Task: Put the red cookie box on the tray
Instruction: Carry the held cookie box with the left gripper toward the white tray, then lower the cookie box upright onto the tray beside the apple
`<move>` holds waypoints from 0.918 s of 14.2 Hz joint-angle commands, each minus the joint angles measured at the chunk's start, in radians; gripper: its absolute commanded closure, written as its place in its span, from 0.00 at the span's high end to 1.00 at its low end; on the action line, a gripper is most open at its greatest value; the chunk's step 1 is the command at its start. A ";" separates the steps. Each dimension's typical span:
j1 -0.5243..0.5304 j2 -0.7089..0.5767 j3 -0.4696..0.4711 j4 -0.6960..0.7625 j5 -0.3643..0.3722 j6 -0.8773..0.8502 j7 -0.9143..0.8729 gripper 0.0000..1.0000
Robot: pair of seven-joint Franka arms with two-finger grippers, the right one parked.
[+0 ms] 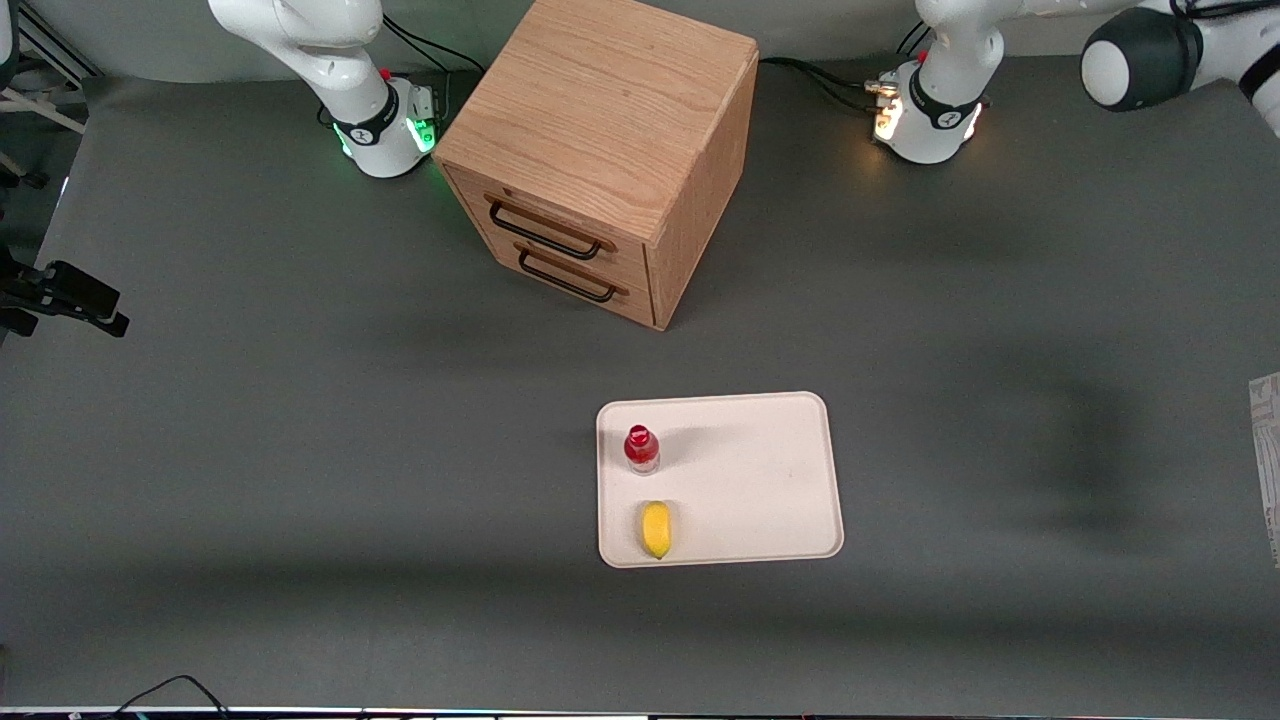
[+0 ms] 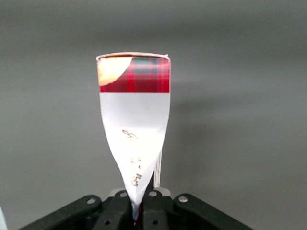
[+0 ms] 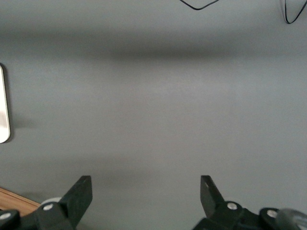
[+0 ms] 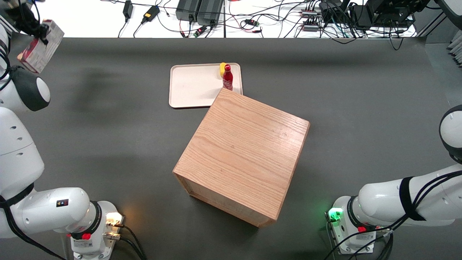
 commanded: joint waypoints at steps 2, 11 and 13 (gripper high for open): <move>-0.043 -0.145 -0.162 -0.029 0.052 -0.134 -0.286 0.00; -0.053 -0.186 -0.825 -0.294 0.401 0.014 -1.058 0.00; -0.058 -0.163 -0.856 -0.414 0.419 0.156 -1.092 0.00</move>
